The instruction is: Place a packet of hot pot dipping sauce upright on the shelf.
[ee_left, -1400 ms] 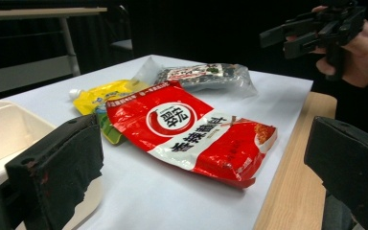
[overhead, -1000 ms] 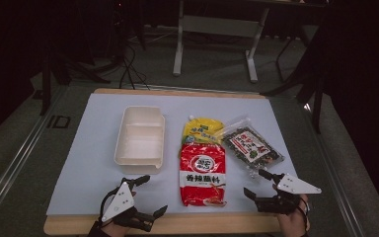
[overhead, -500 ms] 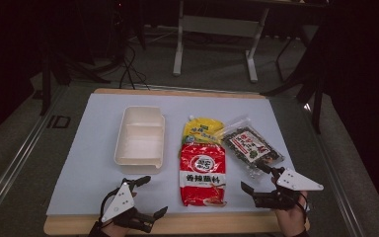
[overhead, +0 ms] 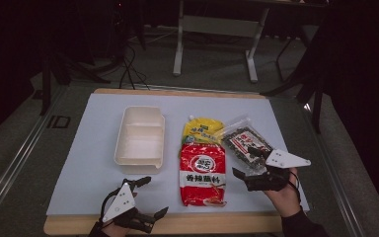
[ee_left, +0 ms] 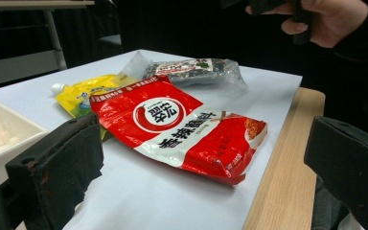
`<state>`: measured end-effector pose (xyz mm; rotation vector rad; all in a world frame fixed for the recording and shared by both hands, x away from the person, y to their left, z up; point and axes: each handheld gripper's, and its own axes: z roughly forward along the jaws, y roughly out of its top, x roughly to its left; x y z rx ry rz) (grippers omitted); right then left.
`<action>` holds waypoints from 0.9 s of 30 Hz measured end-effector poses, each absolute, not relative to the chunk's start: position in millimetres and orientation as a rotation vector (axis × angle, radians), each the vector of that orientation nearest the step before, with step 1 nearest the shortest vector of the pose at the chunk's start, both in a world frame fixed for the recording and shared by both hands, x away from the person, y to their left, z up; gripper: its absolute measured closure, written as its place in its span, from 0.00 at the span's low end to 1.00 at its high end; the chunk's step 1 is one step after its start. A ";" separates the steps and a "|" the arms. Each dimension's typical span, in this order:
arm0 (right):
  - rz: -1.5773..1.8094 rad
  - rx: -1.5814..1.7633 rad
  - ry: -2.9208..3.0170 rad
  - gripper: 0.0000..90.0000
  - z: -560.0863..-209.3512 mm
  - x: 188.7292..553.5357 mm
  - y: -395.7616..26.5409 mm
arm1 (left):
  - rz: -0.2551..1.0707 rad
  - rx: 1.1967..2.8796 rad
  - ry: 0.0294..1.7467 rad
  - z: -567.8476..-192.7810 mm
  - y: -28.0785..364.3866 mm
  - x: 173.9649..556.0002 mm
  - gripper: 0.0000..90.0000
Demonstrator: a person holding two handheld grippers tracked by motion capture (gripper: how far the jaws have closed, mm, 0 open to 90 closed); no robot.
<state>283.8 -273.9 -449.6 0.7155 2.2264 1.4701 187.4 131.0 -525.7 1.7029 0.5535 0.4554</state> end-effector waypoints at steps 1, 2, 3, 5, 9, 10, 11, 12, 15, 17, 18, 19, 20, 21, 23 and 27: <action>1.469 0.707 2.233 0.11 -450.0 286.8 -271.6 | 0.451 1.703 0.554 -525.9 130.9 187.7 0.01; 1.466 0.700 2.247 0.11 -450.5 289.8 -269.3 | 0.451 1.703 0.554 -525.9 130.9 187.7 0.01; 1.461 0.699 2.247 0.11 -451.2 292.8 -266.7 | 0.450 1.703 0.554 -526.0 130.6 187.6 0.01; 1.474 0.701 2.266 0.11 -452.8 299.8 -262.2 | 0.444 1.703 0.551 -526.0 130.4 187.3 0.01; 1.453 0.731 2.284 0.14 -456.6 312.7 -253.3 | 0.449 1.700 0.547 -525.0 131.1 187.3 0.01; 1.452 0.742 2.293 0.13 -457.8 315.9 -251.0 | 0.445 1.693 0.551 -524.7 131.9 187.2 0.01; 1.436 0.748 2.298 0.13 -459.4 319.1 -248.6 | 0.445 1.693 0.551 -524.7 131.9 187.2 0.01; 1.425 0.755 2.307 0.13 -461.2 322.2 -246.3 | 0.447 1.697 0.552 -524.7 132.5 187.3 0.01; 1.412 0.761 2.319 0.13 -465.3 328.7 -243.2 | 0.446 1.697 0.550 -524.6 132.6 187.1 0.01; 1.385 0.757 2.344 0.14 -470.7 337.6 -239.9 | 0.444 1.701 0.544 -524.9 132.3 187.0 0.01; 1.385 0.763 2.349 0.15 -472.7 341.1 -239.3 | 0.442 1.701 0.542 -524.9 132.3 187.1 0.01; 1.373 0.766 2.347 0.15 -474.8 344.3 -238.7 | 0.442 1.700 0.542 -524.9 132.3 187.3 0.01; 1.373 0.766 2.347 0.15 -474.8 344.3 -238.7 | 0.442 1.700 0.542 -524.9 132.3 187.3 0.01; 1.351 0.792 2.368 0.16 -479.2 351.3 -237.2 | 0.443 1.698 0.543 -525.0 132.8 187.5 0.01; 1.335 0.793 2.373 0.17 -482.8 356.8 -235.7 | 0.442 1.696 0.543 -525.1 132.9 187.7 0.01; 1.288 0.809 2.416 0.18 -488.6 368.1 -231.3 | 0.441 1.701 0.542 -525.2 132.3 187.4 0.01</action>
